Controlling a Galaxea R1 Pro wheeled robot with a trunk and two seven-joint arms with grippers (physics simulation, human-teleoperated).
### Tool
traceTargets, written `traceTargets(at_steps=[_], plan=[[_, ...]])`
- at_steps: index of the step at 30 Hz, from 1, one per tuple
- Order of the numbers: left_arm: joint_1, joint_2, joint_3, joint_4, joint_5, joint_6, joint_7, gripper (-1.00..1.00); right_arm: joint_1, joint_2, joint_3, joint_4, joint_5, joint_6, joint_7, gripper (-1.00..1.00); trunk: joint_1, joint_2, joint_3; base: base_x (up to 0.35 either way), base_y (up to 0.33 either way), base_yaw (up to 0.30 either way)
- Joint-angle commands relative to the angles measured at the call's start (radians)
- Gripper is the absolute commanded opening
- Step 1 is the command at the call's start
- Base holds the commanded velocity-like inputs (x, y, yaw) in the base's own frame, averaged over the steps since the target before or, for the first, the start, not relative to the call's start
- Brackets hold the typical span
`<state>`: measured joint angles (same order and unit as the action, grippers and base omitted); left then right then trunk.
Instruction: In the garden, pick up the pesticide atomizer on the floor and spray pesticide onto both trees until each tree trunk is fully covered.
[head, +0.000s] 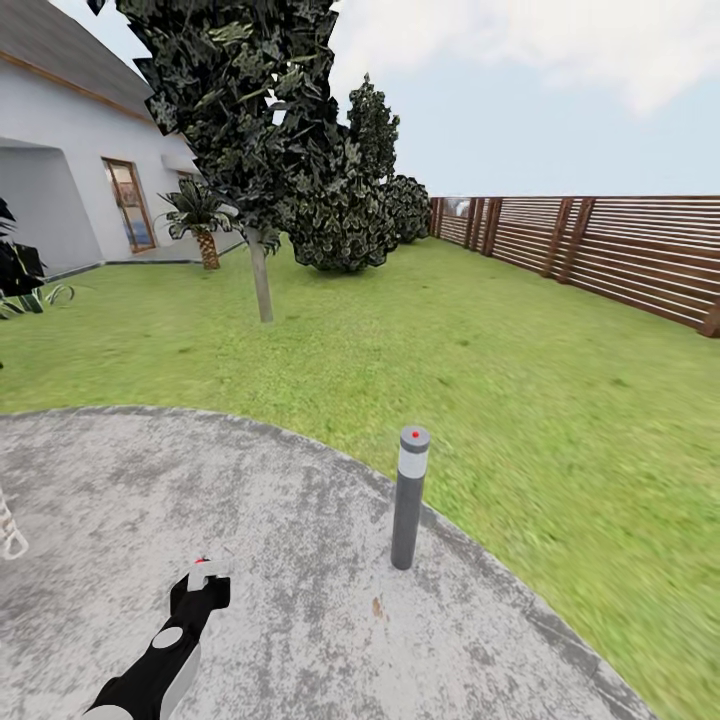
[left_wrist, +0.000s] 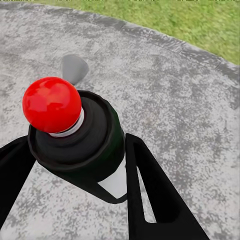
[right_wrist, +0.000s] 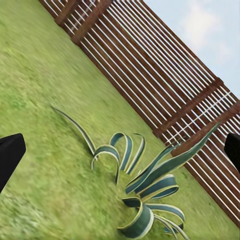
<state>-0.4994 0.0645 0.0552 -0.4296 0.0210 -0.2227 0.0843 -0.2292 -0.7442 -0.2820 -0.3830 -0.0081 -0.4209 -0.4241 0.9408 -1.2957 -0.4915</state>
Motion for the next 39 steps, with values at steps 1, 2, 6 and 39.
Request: traceTargets(at_steps=[1, 2, 6, 39], plan=[[-0.001, 0.0, 0.0, 0.001, 0.002, -0.005, 0.002, -1.0, -0.001, 0.0, -0.002, 0.001, -0.001, -0.004, 0.001, 1.0, -0.004, 0.007, 0.002, 0.0, 0.0, 0.0], [-0.001, 0.0, 0.0, 0.0, 0.002, -0.006, 0.002, -1.0, -0.001, 0.0, -0.002, 0.001, -0.001, -0.005, 0.001, 1.0, -0.008, 0.014, 0.005, 0.0, 0.0, 0.0], [-0.001, 0.0, 0.0, 0.0, 0.002, -0.007, 0.002, -1.0, -0.001, 0.0, -0.002, 0.001, -0.001, -0.004, 0.001, 1.0, -0.023, 0.042, 0.018, 0.0, 0.0, 0.0], [-0.001, 0.0, 0.0, 0.0, 0.002, -0.008, 0.002, -1.0, -0.001, 0.013, 0.001, -0.005, -0.004, -0.006, -0.001, 1.0, -0.15, 0.273, 0.122, 0.0, 0.0, 0.005]])
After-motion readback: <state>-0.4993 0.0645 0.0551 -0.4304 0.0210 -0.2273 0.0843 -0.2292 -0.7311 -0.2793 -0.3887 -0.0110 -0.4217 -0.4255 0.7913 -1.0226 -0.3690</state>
